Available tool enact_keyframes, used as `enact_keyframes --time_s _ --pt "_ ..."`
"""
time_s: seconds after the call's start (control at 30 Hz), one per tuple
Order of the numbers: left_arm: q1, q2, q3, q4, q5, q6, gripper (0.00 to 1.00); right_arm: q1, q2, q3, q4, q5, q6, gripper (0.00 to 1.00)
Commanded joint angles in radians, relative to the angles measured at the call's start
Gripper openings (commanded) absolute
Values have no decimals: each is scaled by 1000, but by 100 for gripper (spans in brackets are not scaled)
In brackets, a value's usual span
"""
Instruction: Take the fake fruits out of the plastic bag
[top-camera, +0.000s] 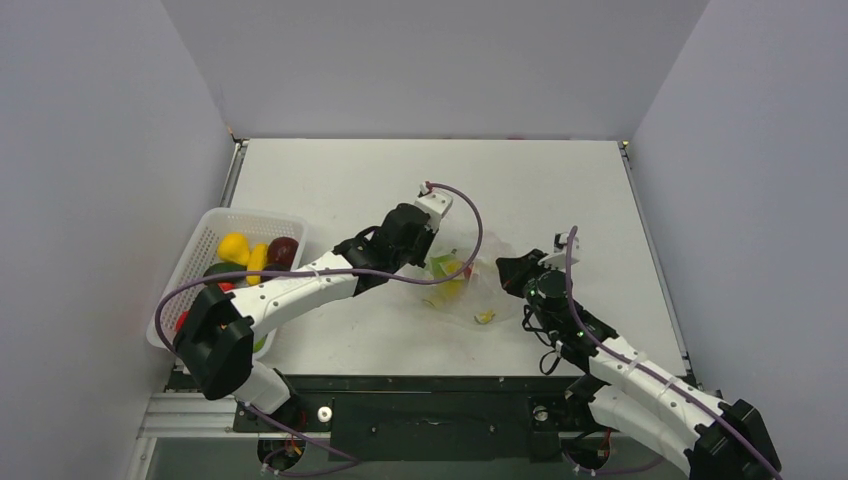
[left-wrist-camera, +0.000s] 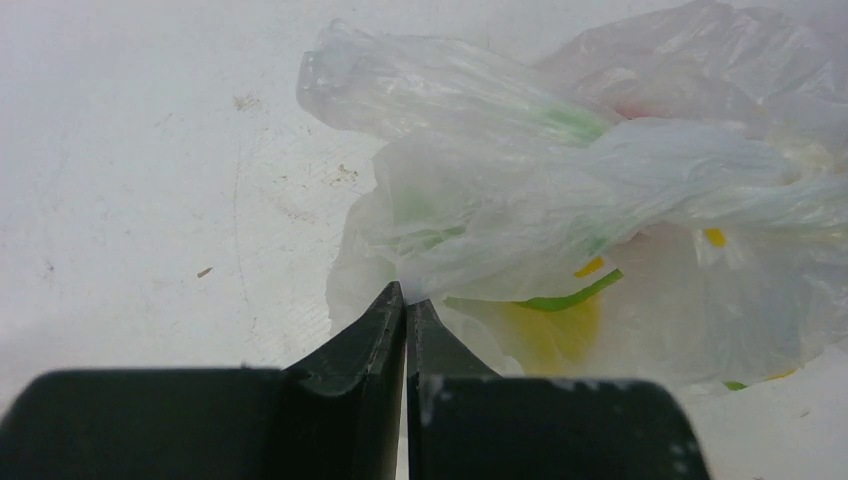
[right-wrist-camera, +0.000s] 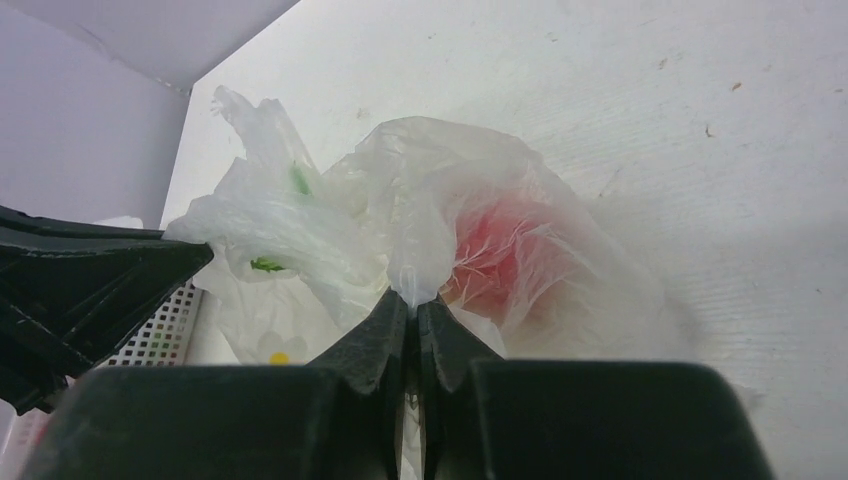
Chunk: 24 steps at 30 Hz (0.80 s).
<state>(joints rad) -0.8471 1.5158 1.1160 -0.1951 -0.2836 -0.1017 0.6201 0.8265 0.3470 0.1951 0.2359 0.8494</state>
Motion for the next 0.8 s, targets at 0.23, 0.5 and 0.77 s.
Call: enact_keyframes --time_s 0.23,0.5,0.77 --pt "20 -86 0 57 130 19 23 -20 67 48 -3 -40 -71 0" --pt "37 -213 -97 191 212 39 42 -10 78 35 22 -109 -96 0" --pt "9 -155 -110 260 245 16 47 87 190 83 113 -180 -133 0"
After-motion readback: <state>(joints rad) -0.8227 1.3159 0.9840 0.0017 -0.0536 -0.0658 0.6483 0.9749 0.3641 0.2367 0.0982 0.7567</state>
